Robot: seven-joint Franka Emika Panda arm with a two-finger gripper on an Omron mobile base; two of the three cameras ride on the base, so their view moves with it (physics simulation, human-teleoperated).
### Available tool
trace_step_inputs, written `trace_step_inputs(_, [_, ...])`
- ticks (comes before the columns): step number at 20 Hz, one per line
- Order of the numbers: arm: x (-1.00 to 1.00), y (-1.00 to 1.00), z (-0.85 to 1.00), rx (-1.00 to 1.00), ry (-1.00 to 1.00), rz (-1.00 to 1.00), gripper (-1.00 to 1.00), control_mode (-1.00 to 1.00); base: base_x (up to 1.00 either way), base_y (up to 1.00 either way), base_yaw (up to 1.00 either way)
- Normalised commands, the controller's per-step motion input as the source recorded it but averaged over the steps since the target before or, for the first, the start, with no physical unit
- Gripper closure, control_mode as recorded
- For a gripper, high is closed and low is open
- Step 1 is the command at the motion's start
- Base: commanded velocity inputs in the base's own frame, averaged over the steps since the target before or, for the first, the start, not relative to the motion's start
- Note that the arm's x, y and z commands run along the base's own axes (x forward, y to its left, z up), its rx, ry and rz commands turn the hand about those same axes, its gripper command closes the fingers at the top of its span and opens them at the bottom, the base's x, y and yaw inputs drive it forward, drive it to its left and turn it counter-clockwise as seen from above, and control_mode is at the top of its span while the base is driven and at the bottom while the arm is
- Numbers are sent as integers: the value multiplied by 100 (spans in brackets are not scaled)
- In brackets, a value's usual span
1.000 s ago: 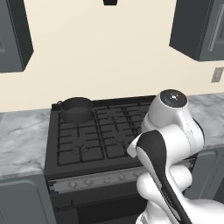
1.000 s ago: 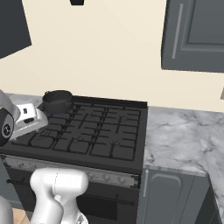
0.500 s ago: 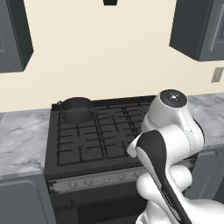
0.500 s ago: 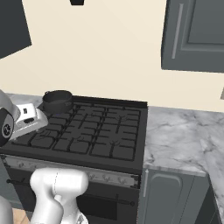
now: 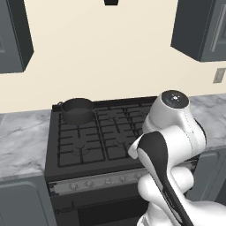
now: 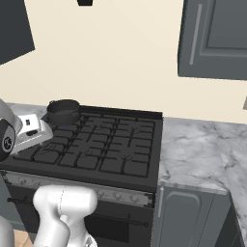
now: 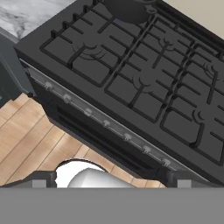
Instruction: Turn on the burner for the pot on the stove. Wait thirty seconds for the pot to heat up. Then add the eggplant to the pot.
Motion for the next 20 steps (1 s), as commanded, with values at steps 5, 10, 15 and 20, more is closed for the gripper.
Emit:
trace_step_inputs(5, [0,0,0,0,0,0,-100,-100,0,0,0])
trace_step_inputs(10, [0,0,0,0,0,0,-100,-100,0,0,0])
trace_step_inputs(15, [0,0,0,0,0,0,-100,-100,0,0,0])
trace_step_inputs(20, [0,0,0,0,0,0,-100,-100,0,0,0])
